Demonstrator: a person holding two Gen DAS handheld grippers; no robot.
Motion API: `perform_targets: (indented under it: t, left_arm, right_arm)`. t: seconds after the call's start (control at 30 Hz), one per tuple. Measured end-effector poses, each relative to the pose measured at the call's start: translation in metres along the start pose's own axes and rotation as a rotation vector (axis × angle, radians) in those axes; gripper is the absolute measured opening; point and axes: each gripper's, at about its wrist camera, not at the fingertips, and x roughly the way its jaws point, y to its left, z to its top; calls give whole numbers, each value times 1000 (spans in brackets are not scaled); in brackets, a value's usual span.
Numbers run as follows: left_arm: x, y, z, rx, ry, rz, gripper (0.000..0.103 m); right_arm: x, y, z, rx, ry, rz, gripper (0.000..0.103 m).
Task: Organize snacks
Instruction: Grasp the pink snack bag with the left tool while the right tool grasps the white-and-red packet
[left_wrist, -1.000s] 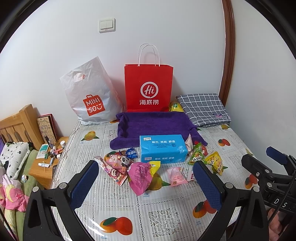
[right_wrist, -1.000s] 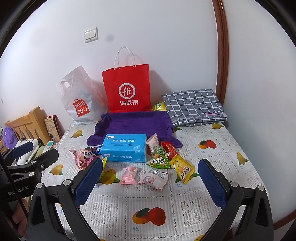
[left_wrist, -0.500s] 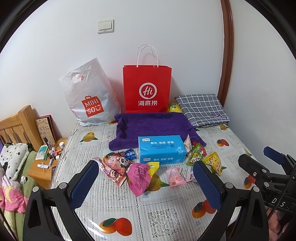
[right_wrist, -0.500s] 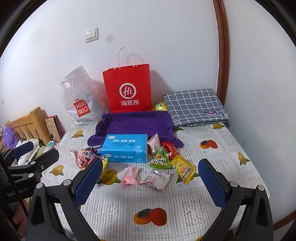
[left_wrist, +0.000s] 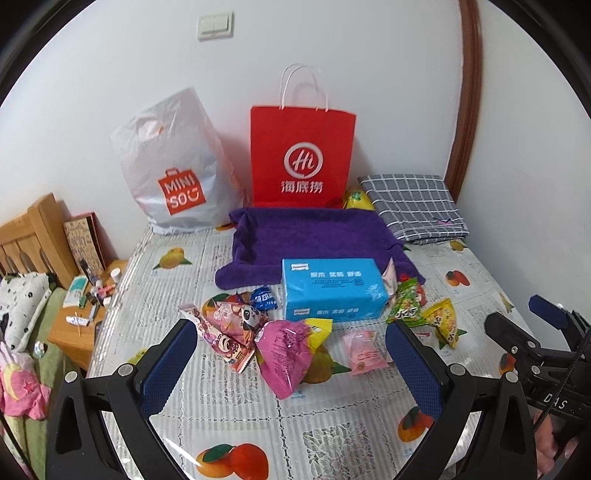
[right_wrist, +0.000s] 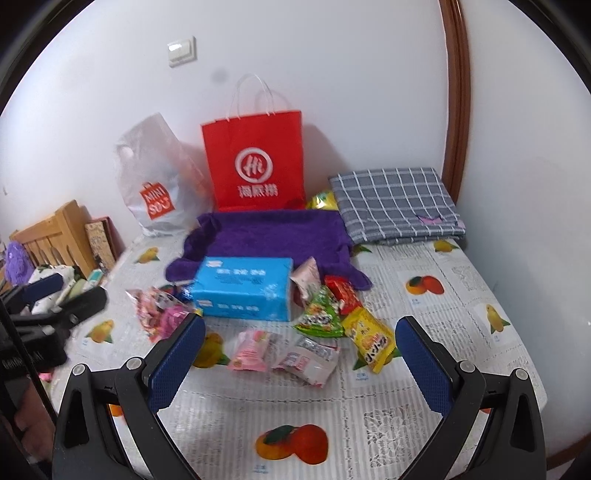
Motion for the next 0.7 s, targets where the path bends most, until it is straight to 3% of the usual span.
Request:
perform_targets:
  t: [0.37, 0.7]
  left_arm:
    - [66, 33, -18, -68, 89, 18, 102]
    - [100, 56, -29, -95, 144, 26, 102]
  right_arm:
    - [72, -39, -29, 54, 127, -33, 91]
    - [141, -32, -60, 107, 280, 50, 86]
